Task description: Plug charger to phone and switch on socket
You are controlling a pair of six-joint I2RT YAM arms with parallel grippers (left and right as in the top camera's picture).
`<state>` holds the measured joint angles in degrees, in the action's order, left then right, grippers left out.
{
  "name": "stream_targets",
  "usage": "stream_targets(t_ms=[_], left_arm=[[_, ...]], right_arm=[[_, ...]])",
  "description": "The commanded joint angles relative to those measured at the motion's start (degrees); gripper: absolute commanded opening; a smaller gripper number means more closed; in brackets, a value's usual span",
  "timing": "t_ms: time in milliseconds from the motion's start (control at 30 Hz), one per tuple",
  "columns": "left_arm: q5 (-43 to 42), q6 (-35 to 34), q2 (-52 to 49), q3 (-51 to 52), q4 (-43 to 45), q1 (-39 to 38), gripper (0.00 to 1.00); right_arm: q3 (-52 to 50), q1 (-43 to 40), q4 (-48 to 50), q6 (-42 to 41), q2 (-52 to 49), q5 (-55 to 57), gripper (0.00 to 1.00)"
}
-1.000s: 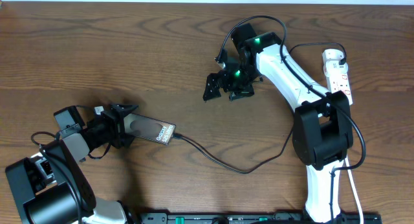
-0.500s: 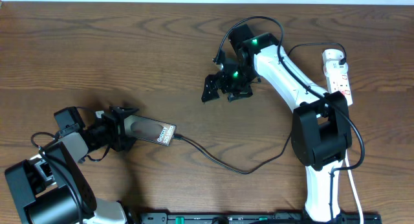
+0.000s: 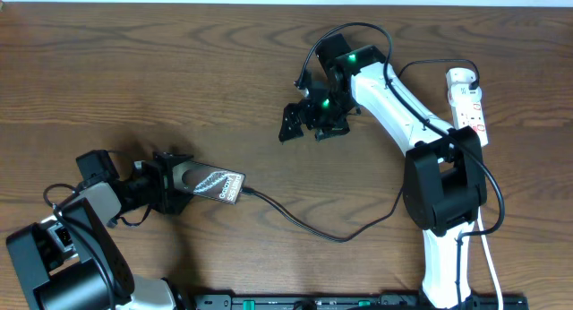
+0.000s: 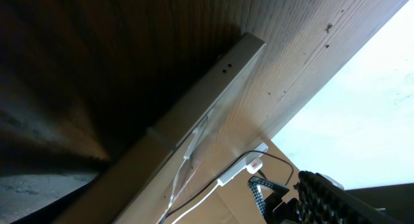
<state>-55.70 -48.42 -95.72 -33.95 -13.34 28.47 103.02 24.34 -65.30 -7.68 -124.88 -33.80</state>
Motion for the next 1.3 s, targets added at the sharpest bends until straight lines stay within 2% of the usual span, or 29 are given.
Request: stream_targets(t_ms=[0,333,600,1033,1267], left_arm=[[35.54,2.97,-6.19,6.56,-3.26,-0.15,0.90],[35.98,2.97,-6.19,6.56,-5.16,-0.13,0.90],[41.44,2.97,-6.19,6.56,-8.46,-0.15,0.90],[41.44,2.99,-6.16,6.56,-9.46,-0.15,0.90],[44.30,5.62,-2.75,5.16,-12.00,-0.15,0.90]], right_arm=[[1.03,0.52,0.00,-0.61,1.88,-0.13,0.99],[1.03,0.52,0.02,-0.61,1.88,-0.13,0.99],[1.03,0.52,0.00,-0.61,1.88,0.48,0.99],[1.03,0.52,-0.02,-0.61,1.88,0.50,0.99],[1.03,0.50,-0.04,-0.63,1.88,1.14,0.99]])
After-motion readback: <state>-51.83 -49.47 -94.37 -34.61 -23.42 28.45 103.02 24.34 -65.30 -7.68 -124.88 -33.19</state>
